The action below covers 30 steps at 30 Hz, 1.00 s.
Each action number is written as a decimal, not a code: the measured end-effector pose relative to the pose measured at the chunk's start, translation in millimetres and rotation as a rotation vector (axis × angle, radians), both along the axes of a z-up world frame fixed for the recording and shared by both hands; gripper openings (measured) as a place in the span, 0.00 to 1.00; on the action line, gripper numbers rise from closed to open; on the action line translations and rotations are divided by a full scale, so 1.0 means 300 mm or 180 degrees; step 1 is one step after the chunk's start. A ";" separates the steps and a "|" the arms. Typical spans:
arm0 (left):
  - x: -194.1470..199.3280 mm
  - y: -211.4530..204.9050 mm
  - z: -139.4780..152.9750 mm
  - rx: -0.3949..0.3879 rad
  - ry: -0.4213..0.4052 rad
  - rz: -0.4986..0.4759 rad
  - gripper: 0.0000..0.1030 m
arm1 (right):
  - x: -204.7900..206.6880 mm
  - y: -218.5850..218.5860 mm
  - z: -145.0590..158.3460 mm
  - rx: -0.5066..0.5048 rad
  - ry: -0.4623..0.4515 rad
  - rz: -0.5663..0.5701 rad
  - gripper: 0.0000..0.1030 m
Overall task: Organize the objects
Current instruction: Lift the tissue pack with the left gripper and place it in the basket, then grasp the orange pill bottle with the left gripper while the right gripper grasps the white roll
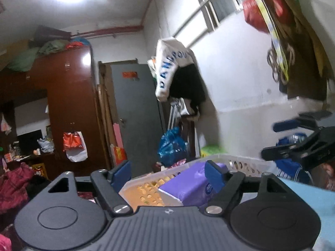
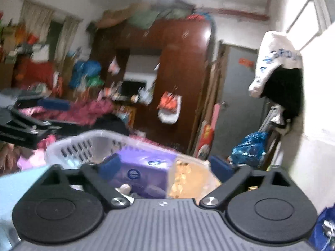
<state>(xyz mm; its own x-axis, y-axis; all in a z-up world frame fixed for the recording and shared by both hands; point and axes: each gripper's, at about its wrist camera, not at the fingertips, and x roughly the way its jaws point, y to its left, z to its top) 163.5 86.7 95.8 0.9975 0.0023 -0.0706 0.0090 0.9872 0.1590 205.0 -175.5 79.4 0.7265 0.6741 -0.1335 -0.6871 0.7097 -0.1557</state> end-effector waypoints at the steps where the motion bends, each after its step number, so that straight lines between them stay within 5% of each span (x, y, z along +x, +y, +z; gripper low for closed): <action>1: -0.030 0.002 -0.005 -0.0051 -0.0012 -0.0006 0.81 | -0.010 -0.027 0.002 0.0071 0.0073 0.0024 1.00; 6: -0.150 -0.040 -0.091 -0.0185 0.0192 -0.0098 0.82 | -0.052 -0.115 -0.054 0.0279 0.0469 0.0087 1.00; 11: -0.189 -0.086 -0.220 -0.0184 0.0663 -0.0118 0.82 | -0.082 -0.083 -0.168 -0.0181 0.0771 -0.0162 1.00; 16: -0.215 -0.082 -0.300 -0.0450 0.0926 -0.0288 0.82 | -0.088 -0.129 -0.257 -0.0028 0.1253 -0.0119 1.00; 23: -0.217 -0.150 -0.325 -0.0550 0.0980 -0.0585 0.82 | -0.047 -0.134 -0.264 0.0044 0.1406 -0.0251 1.00; 30: -0.152 -0.278 -0.360 -0.0376 0.1205 -0.0889 0.82 | -0.026 -0.116 -0.280 -0.0001 0.1440 -0.0337 1.00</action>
<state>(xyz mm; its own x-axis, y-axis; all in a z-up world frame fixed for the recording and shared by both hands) 118.1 3.2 -12.1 0.8630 -0.2917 -0.4124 0.3118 0.9499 -0.0195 197.3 -210.3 -4.5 0.6600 0.5993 -0.4531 -0.6097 0.7796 0.1430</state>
